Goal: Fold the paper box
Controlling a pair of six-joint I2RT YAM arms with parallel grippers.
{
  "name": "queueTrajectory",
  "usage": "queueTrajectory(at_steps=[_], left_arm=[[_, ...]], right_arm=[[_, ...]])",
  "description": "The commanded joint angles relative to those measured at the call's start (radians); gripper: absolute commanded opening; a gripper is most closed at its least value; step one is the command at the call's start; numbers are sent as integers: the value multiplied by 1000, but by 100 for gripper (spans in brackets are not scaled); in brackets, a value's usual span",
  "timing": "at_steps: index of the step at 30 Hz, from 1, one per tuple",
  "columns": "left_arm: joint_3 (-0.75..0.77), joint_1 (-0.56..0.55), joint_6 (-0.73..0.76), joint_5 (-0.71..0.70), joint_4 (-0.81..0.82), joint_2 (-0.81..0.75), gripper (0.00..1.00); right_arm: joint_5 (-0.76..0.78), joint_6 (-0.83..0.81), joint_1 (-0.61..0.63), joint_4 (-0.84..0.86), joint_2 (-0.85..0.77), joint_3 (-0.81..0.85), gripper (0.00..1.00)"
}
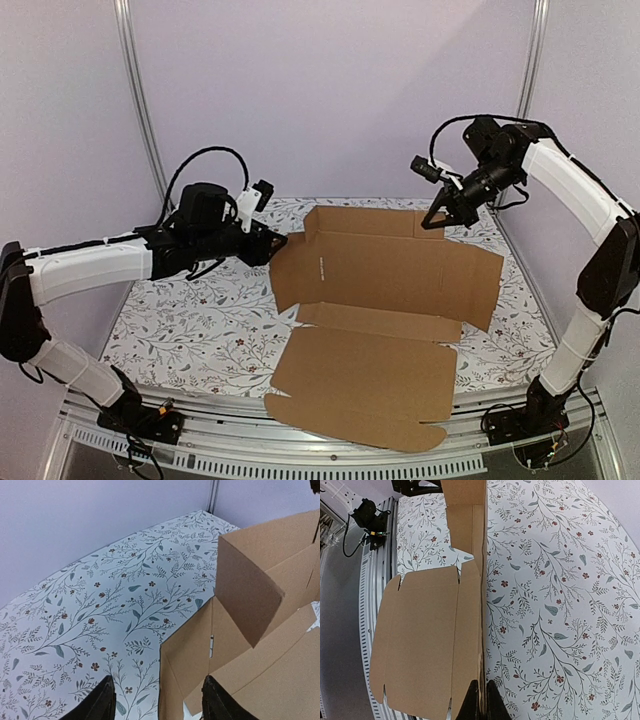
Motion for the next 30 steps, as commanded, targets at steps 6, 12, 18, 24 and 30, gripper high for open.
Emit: queueTrajectory(at_steps=[6,12,18,24,30], left_arm=[[20,-21,-12,67,85,79,34],[-1,-32,-3,28,85,60,47],[14,-50,33,42,58,80,4],[22,-79,86,30,68,70,0],[18,-96,112,11,88,49,0]], right_arm=[[-34,4,-13,27,-58,-45,0],[-39,8,-30,28,-66,-38,0],[-38,5,-33,19,-75,-43,9],[135,-42,89,-41,-80,0,51],[255,44,175,-119,46,219,54]])
